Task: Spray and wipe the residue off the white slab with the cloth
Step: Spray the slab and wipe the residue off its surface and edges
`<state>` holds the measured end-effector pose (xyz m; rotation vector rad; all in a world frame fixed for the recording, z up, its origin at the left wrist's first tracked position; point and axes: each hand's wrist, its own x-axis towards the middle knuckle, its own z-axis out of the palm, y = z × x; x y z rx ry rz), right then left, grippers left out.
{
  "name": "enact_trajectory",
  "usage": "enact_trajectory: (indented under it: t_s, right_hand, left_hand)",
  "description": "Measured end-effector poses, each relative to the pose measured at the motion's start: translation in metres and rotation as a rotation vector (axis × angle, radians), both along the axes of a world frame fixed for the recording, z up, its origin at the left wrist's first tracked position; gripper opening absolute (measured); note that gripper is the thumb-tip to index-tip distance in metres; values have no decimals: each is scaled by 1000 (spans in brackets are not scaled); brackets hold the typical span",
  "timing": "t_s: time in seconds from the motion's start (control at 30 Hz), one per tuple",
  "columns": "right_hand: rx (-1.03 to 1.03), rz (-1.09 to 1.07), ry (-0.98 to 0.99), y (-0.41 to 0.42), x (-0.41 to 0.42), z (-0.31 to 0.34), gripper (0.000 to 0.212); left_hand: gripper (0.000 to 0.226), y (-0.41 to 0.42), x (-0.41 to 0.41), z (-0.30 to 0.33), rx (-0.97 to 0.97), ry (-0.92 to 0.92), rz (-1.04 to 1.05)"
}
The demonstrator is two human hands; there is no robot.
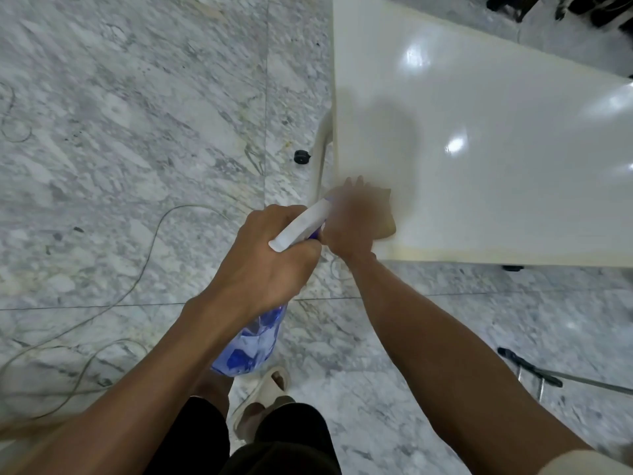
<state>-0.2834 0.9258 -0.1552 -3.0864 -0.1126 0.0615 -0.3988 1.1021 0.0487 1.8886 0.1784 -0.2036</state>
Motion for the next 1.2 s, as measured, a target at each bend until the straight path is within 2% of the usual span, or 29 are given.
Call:
enact_trajectory:
  t_s: [0.13,0.4,0.5,0.67,0.73,0.8,0.83,0.87,0.9,0.93,1.03,1.07,1.13,1.2]
  right_hand:
    - [-35,35,35,-7,-26,-1,77]
    - [-73,66,26,-15,-63,-9,89]
    - [-37,89,104,-13,-67,-4,87]
    - [28,108,126,-21,-106,1,81]
    - [173,92,261,-36,-125,6,80]
    - [400,9,414,-53,-146,30,60]
    - [481,-76,424,-63,-154,38,48]
    - [588,-202,455,-72,-159,48,46]
    - [809,-443,528,-79,-164,55,49]
    - [1034,-594,577,-90,-169,63,49]
    - [1515,-697,570,-116,-182,110,26]
    - [1688,-731,550,-123,-185,126,26]
    - [2000,-760,468,-139,-184,148,42]
    - [2205,-794,346,-156,-177,169,28]
  left_hand:
    - [34,-18,-30,1,-13,29,5]
    - [33,-34,-70,3,19,33,19]
    - [32,-30,-79,5,38,3,28]
    - [34,-23,-88,13,54,-6,20]
    - [33,-23,-90,22,66,12,30]
    - [22,-25,-92,39,82,38,27]
    - [18,-26,-93,48,87,53,19]
    - [17,-28,-95,57,85,65,12]
    - [17,-31,-97,66,77,74,10]
    - [17,-34,-99,73,70,78,6]
    - [13,-49,-102,94,78,77,-14]
    - [14,-56,-103,100,79,73,-15]
    - [14,-68,-102,110,78,65,-30]
    - [16,-82,-98,118,74,59,-56]
